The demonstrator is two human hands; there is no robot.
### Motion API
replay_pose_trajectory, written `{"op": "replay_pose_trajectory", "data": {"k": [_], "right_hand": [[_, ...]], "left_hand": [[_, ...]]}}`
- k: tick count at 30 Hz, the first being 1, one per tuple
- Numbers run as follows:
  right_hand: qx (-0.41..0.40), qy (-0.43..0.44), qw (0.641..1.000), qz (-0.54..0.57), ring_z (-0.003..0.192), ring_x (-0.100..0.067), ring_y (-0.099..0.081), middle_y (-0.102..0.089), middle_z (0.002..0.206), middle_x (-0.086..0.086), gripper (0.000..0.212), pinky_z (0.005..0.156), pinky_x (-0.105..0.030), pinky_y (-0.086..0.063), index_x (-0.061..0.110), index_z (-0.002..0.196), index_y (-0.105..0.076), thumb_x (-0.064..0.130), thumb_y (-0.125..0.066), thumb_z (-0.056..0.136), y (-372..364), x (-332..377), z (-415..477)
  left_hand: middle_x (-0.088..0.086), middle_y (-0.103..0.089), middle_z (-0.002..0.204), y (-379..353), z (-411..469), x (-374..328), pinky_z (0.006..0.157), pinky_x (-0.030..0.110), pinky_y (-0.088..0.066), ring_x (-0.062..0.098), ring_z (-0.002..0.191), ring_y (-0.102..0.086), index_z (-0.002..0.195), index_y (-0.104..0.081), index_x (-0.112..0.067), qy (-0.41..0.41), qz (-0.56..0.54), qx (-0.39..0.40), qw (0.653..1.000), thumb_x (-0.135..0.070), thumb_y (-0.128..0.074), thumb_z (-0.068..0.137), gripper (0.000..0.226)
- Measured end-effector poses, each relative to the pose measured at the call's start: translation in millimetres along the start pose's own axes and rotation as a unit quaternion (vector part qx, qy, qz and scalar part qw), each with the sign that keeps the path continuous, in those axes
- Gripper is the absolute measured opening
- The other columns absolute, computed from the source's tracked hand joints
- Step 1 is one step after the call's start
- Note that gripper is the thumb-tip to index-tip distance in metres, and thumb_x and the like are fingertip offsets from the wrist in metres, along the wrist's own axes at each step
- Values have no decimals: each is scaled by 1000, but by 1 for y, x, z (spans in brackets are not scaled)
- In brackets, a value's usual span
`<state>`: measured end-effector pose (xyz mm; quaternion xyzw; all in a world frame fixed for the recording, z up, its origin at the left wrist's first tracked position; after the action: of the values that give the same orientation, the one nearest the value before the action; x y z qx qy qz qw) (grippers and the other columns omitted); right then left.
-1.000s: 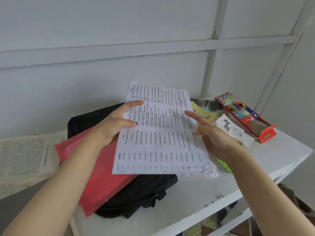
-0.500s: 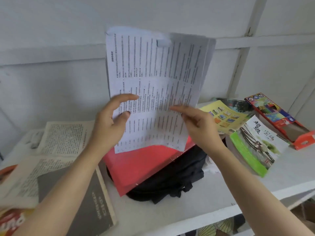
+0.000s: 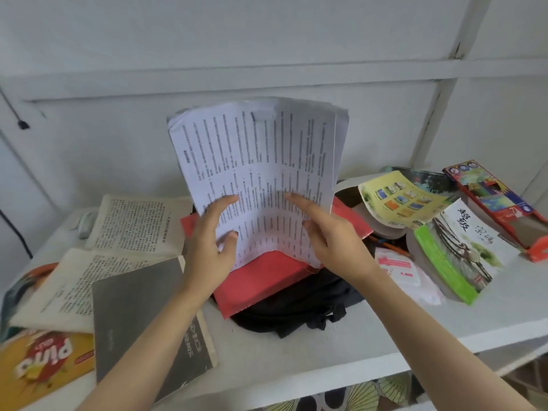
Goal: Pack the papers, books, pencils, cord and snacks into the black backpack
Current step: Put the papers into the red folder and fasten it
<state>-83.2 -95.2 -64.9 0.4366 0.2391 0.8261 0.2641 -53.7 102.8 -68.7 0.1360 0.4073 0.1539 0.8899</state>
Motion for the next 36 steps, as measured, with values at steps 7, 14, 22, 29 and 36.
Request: {"op": "replay_pose_trajectory", "data": {"k": [7,14,22,29,36], "right_hand": [[-76,-32,993,82,104,17,-48,-43,126,31,62,85,-14,-51,33,138,-41,-8,-38,92,28,11,4],[-212,-167,923,275,133,-10,-40,-42,139,21,69,107,-40,-40,45,124,-51,-13,-39,89,58,-16,-17],[-279,-311,748,516,62,-5,-66,-59,105,-3,54,54,-15,-52,11,145,-32,-9,-35,95,67,-47,-49],[-258,-346,765,477,90,-19,-62,-54,123,-9,52,65,-19,-57,11,141,-40,-9,-37,93,81,-52,-75],[-147,-416,805,397,75,-12,-70,-54,121,-9,44,51,-18,-54,13,132,-48,-5,-39,93,97,-42,-112]], "left_hand": [[-20,-29,137,7,7,-14,88,11,-45,6,131,-35,136,-33,-37,-40,-5,-34,999,13,-53,82,76],[6,-28,148,-16,-24,27,107,37,-30,13,131,-34,142,2,-39,180,-21,110,977,-23,-60,89,83],[-1,-43,138,-34,-57,26,110,42,-26,17,128,-36,145,-3,-41,144,158,287,934,-38,-82,64,113],[-20,-58,120,-41,-70,-32,111,47,-23,-3,110,-45,127,-54,-33,-47,150,249,956,-60,-47,80,55],[-14,-63,120,-64,-96,-32,95,23,-37,-3,101,-55,99,-68,-40,111,0,432,895,-46,-46,91,24]]}}
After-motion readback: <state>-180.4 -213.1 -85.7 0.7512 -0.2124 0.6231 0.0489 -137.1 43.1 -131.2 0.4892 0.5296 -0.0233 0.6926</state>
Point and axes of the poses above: each hand's wrist, its own z-axis towards the middle knuckle, its own y-axis out of the back of the hand, x = y × z, the point moved 7 cm from there along z, towards the middle knuckle
